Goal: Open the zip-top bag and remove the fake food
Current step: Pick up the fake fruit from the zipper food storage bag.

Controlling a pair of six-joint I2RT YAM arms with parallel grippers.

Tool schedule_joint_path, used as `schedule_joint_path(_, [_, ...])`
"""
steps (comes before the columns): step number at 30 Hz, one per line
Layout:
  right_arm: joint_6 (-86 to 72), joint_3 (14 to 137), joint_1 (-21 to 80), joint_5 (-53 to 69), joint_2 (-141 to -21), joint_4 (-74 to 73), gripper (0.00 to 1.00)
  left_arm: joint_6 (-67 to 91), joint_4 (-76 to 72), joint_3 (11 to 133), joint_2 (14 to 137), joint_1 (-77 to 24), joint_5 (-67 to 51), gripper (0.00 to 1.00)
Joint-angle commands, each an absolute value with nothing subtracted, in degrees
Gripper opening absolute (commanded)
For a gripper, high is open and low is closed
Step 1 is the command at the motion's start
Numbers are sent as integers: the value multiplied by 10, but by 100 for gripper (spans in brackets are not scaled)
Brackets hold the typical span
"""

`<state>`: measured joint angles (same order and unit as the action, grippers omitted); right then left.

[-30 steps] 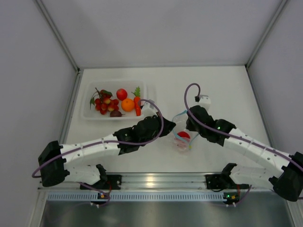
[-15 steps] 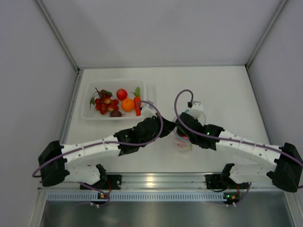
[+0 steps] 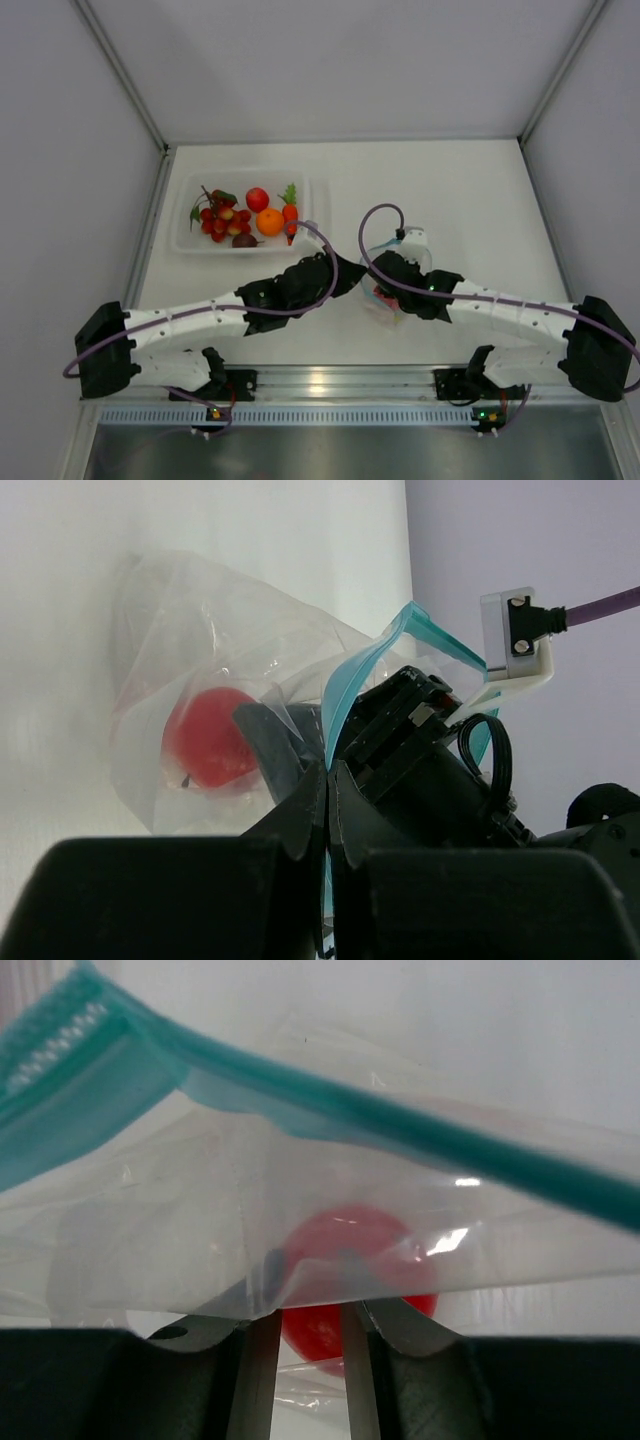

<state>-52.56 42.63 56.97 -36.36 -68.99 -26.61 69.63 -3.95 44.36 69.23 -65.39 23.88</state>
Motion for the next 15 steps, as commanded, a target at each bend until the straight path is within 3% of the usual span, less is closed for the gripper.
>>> schedule_joint_path(1, [-512,410,576,-373,-677,-281,30,700,-70,435,672,-657,258,0])
schedule_joint_path(10, [-416,396,572,-262,-606,-300,35,625,-21,511,682,-652,234,0])
schedule_joint_path(15, [-375,370,572,-186,-581,-257,38,606,-12,545,710,-630,159,0])
